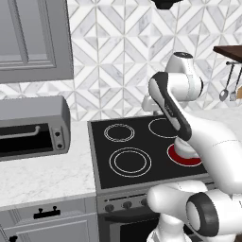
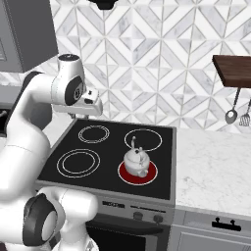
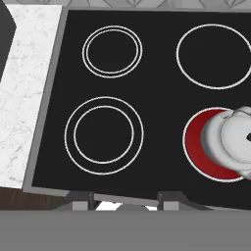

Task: Turn off the front right burner of the stove.

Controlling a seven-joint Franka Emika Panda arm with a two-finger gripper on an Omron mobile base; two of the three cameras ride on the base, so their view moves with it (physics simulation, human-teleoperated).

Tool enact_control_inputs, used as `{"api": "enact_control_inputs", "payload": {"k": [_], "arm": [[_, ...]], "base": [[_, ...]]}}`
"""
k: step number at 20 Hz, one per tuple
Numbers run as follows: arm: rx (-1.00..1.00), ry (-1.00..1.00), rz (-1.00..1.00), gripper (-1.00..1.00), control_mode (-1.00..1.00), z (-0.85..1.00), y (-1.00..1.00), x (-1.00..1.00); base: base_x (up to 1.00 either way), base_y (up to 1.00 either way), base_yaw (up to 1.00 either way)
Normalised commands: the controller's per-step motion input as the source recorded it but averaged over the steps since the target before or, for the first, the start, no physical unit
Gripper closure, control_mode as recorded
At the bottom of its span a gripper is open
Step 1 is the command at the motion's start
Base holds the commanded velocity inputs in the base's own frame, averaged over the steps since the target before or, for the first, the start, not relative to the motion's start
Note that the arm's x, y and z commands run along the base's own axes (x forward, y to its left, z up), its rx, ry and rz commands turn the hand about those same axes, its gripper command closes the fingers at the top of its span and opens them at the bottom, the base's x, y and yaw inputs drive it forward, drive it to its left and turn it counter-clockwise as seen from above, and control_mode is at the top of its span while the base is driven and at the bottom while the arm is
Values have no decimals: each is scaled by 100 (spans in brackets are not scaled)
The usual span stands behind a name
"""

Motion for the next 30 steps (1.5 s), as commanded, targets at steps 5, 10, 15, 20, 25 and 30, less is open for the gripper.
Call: {"api": "enact_control_inputs", "payload": {"k": [5,10,15,20,25,30], "arm": [[0,0,0,-100,-100,0,0,-3],[-1,-3,0,-100,-100,-1,24,-3],[-5,0,0,-100,-100,-5,60,2],[-8,0,0,-100,-100,0,61,0],[-1,-1,0,-100,-100,0,-4,2],[0,-10,0,-100,-100,-2,-60,-18]], "base": [[0,0,0],[0,0,0],[0,0,0],[0,0,0],[0,0,0],[0,0,0]]}}
